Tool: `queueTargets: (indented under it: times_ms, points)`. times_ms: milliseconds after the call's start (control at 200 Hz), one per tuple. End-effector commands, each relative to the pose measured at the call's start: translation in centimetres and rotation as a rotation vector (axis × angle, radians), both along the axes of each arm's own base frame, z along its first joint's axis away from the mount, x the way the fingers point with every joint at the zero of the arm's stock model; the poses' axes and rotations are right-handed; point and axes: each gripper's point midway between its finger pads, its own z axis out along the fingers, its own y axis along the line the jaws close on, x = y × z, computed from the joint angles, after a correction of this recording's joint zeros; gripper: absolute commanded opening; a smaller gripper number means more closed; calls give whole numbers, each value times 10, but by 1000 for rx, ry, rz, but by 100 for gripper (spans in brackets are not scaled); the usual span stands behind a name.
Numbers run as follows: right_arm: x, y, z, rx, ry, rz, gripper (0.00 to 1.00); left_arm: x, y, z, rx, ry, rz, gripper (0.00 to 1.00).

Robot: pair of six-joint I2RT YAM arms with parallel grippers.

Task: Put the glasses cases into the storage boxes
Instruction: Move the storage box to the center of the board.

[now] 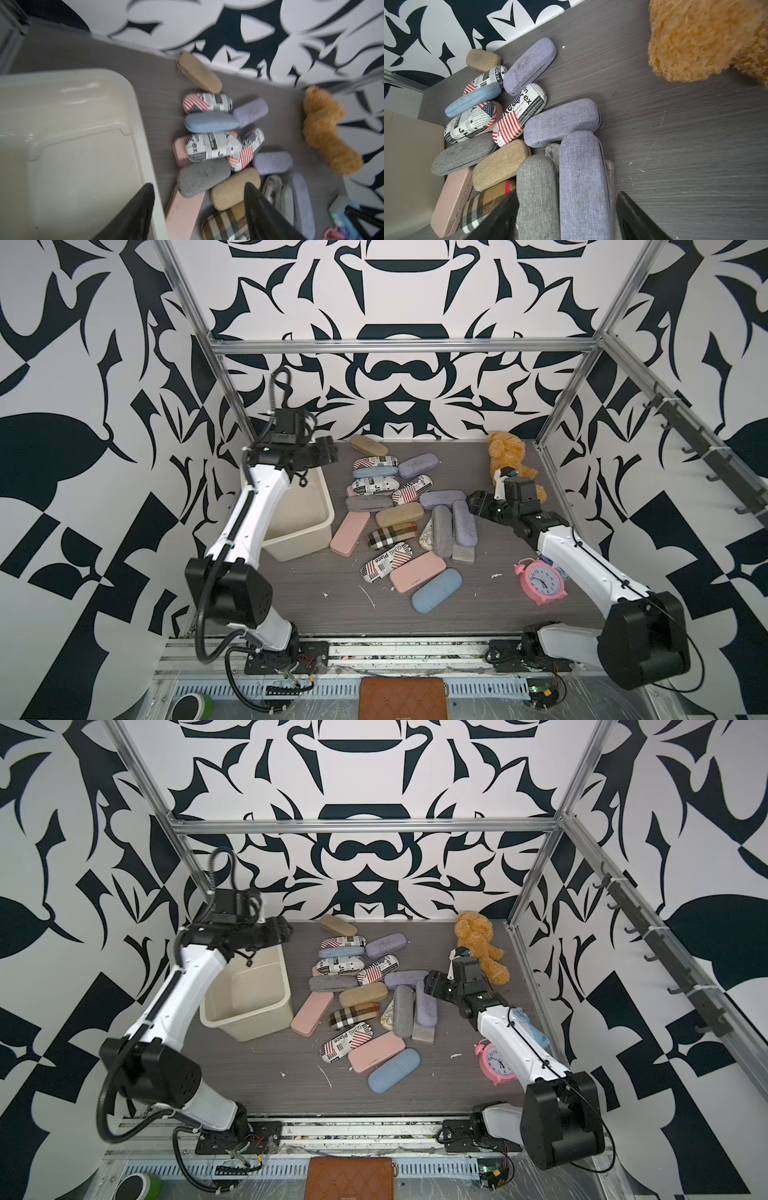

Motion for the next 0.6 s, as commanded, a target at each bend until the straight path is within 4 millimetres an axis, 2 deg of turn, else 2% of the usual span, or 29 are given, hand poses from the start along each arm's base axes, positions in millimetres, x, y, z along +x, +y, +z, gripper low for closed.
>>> queueTargets:
  times_ms: [0,85,205,295,385,505,595]
  points:
    - [3,1,12,-20,-39,4,77,-23,34,-31,198,165,106,64]
    - [4,3,11,-19,-41,8,77,-27,34,-43,275,181,111,62]
    - [6,6,5,-22,-26,20,77,-33,36,-47,387,168,107,62]
    - [7,11,1,-26,-14,34,76,-37,35,-51,388,174,102,62]
    - [7,19,2,-30,-21,67,75,-38,30,-72,376,200,71,60]
    - [2,45,10,-14,-58,169,74,-44,30,-92,388,281,59,46]
    - [-12,92,24,27,-126,345,75,-50,31,-92,389,280,58,36]
